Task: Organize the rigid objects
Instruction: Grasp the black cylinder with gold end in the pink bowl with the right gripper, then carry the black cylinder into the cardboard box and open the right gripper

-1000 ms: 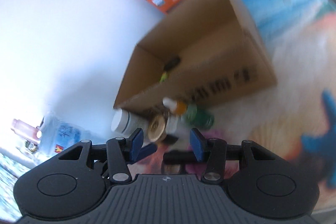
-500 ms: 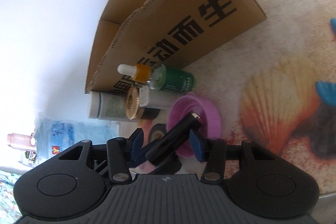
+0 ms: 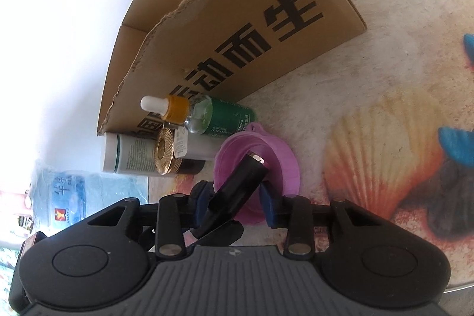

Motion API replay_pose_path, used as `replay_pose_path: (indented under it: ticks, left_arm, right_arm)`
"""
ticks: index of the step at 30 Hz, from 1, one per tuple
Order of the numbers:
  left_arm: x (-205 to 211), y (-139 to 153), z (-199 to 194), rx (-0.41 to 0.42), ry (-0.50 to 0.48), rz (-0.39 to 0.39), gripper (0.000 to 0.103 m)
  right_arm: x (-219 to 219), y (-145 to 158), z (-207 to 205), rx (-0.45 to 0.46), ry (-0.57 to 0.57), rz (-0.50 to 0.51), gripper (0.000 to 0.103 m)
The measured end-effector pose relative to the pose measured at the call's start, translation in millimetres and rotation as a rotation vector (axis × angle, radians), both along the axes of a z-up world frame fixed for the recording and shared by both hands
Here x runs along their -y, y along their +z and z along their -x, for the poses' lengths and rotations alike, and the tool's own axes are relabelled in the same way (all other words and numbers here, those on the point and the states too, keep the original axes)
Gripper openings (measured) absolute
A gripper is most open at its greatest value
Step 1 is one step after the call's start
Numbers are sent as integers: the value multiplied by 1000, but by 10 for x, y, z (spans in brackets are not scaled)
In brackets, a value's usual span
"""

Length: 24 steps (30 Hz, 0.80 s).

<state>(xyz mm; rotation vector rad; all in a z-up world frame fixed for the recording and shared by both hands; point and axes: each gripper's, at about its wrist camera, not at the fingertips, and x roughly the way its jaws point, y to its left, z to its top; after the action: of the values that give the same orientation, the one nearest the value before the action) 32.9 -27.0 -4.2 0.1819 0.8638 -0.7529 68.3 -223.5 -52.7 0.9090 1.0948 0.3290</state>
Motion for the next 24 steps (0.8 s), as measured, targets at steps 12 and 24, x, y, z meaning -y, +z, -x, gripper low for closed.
replay_pose_path:
  ticks: [12, 24]
  left_arm:
    - [8, 5, 81, -11, 17, -2, 21]
    - [-108, 565, 309, 162, 34, 64, 21]
  right_arm:
    - [55, -59, 153, 28, -41, -66, 30]
    - [7, 653, 367, 246, -21, -16, 30]
